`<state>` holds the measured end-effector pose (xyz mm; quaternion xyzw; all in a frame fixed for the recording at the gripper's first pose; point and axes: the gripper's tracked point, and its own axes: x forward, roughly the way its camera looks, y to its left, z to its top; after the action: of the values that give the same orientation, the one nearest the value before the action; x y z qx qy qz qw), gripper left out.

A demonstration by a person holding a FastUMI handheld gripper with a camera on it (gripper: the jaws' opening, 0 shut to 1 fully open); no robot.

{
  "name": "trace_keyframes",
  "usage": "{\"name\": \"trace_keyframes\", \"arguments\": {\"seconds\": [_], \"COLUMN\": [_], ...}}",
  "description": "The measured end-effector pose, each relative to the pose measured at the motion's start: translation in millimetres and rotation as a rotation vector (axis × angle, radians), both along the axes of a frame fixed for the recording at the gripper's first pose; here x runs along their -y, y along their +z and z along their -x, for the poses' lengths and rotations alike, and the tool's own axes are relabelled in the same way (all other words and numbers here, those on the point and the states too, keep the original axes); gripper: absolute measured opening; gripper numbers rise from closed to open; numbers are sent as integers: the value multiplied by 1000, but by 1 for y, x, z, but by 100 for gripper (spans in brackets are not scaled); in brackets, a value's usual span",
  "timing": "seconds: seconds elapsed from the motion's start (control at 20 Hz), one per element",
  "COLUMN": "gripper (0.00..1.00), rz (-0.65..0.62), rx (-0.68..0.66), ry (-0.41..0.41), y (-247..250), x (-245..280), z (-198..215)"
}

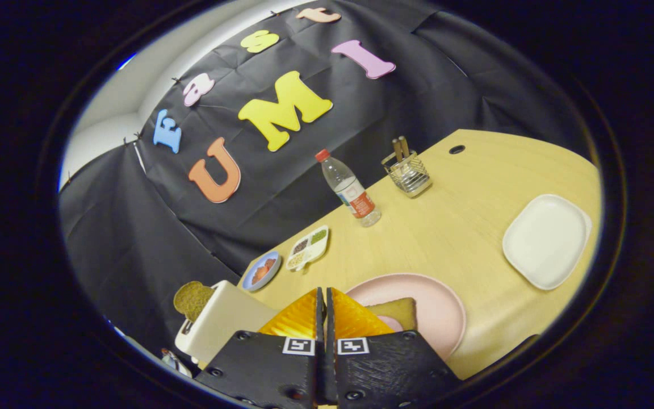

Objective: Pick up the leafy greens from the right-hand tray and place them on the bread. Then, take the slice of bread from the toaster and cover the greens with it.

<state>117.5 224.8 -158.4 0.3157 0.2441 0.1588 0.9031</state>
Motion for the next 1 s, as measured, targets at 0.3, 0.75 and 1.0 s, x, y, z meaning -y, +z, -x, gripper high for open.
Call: {"name": "trace_keyframes", "arguments": {"seconds": [0.3,0.75,1.0], "gripper": [0,63,95], "rz": [165,268,392], "rx": [29,69,223], "ry": [-60,-137,-259], "y": [-34,-39,15], "x": [31,61,84], "z": [-12,-10,11]}}
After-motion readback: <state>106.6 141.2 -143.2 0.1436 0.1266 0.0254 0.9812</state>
